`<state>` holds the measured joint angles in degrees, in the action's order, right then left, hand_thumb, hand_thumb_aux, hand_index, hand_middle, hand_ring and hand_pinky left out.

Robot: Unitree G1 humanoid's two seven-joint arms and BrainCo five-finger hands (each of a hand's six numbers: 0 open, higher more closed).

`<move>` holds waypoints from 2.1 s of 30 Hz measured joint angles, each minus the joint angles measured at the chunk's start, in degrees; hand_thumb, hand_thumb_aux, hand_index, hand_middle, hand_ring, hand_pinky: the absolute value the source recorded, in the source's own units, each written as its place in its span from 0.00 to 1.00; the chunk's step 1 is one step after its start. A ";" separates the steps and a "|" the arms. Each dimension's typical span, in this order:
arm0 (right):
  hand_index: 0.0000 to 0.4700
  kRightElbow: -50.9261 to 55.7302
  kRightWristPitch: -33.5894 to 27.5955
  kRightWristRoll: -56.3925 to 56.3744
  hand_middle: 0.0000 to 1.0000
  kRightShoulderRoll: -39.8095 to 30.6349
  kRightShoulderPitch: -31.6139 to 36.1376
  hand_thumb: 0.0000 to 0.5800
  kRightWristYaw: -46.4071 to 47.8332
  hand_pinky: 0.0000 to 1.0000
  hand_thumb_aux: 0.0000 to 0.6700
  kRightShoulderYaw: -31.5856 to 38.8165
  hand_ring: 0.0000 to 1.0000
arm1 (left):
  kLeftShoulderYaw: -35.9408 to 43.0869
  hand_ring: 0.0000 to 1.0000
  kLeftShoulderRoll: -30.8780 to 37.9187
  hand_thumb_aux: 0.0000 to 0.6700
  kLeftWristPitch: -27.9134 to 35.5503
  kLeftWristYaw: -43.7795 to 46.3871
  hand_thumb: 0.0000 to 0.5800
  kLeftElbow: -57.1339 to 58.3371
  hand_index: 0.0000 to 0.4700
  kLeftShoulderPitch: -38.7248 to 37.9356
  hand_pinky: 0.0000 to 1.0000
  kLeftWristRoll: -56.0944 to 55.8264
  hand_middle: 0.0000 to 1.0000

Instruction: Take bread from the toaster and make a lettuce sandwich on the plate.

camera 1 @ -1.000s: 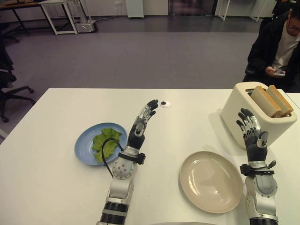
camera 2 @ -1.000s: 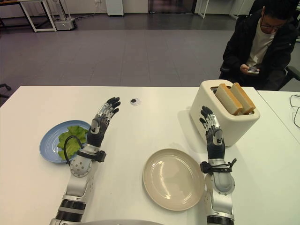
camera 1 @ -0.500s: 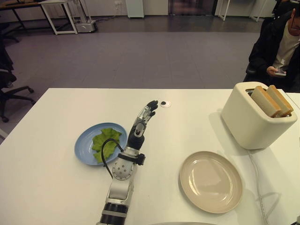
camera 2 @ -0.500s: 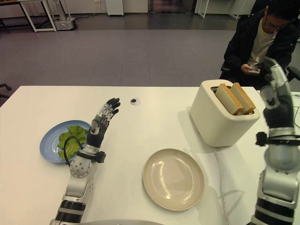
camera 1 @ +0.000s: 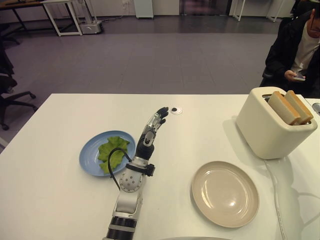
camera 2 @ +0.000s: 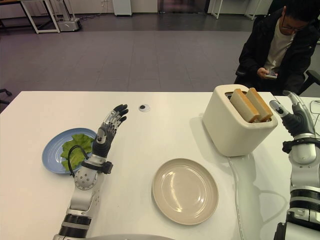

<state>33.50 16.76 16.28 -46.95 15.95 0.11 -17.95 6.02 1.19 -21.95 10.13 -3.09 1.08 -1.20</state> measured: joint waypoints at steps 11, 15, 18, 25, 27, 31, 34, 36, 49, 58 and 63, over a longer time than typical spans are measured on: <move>0.50 7.31 4.32 0.67 0.00 -0.19 3.14 0.75 -3.48 0.00 0.50 5.31 0.00 | -0.11 0.07 0.05 0.00 0.02 -0.01 0.00 -0.97 0.00 -0.25 0.07 0.01 0.07; 0.62 7.16 4.63 0.63 0.00 -0.35 3.53 0.85 -4.03 0.00 0.62 6.34 0.00 | -0.12 0.06 0.06 0.00 0.02 -0.02 0.00 -1.02 0.00 -0.44 0.06 0.01 0.06; 0.95 5.33 4.87 0.54 0.00 -0.35 3.54 1.00 -4.39 0.00 0.95 6.83 0.00 | -0.16 0.07 0.12 0.00 0.03 -0.01 0.00 -1.05 0.00 -0.50 0.07 0.01 0.07; 1.00 -1.85 3.66 -0.06 0.00 -0.21 2.44 1.00 -4.91 0.00 1.00 5.46 0.00 | -0.15 0.07 0.71 0.00 0.11 -0.01 0.00 -1.44 0.00 -0.55 0.07 0.01 0.07; 1.00 -5.72 3.27 -0.82 0.00 -0.26 1.82 1.00 -5.31 0.00 1.00 3.40 0.00 | -0.03 0.07 0.71 0.00 0.14 -0.04 0.00 -1.49 0.00 -0.53 0.07 0.01 0.07; 1.00 -17.97 2.19 -4.27 0.00 -0.42 0.86 1.00 -6.15 0.00 1.00 -2.84 0.00 | 0.05 0.07 0.71 0.00 0.24 -0.06 0.00 -1.58 0.00 -0.51 0.07 0.02 0.07; 1.00 -28.29 1.94 -7.51 0.00 0.22 0.95 1.00 -7.69 0.00 1.00 -9.02 0.00 | 0.07 0.07 0.71 0.00 0.34 -0.07 0.00 -1.69 0.00 -0.47 0.07 0.02 0.07; 1.00 -34.02 1.62 -10.27 0.00 1.03 0.93 1.00 -7.71 0.00 1.00 -11.93 0.00 | 0.10 0.06 0.70 0.00 0.39 -0.09 0.00 -1.71 0.00 -0.48 0.06 0.02 0.06; 1.00 -65.69 -16.43 -52.38 0.00 1.13 -22.77 1.00 36.76 0.00 1.00 -1.16 0.00 | 0.17 0.07 0.69 0.00 0.55 -0.10 0.00 -1.96 0.00 -0.30 0.07 0.02 0.07; 1.00 -58.31 -16.63 -46.98 0.00 -0.98 -38.18 1.00 57.51 0.00 1.00 8.28 0.00 | 0.25 0.06 0.60 0.00 0.75 -0.25 0.00 -2.04 0.00 -0.30 0.06 0.04 0.06; 1.00 -55.01 -15.00 -40.53 0.00 0.68 -37.33 1.00 56.78 0.00 1.00 11.06 0.00 | 0.24 0.07 0.64 0.00 0.77 -0.26 0.00 -2.04 0.00 -0.30 0.07 0.03 0.07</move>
<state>-21.51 1.76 -24.25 -46.26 -21.38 56.89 -6.89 6.26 1.83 -21.18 9.87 -5.13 0.78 -1.17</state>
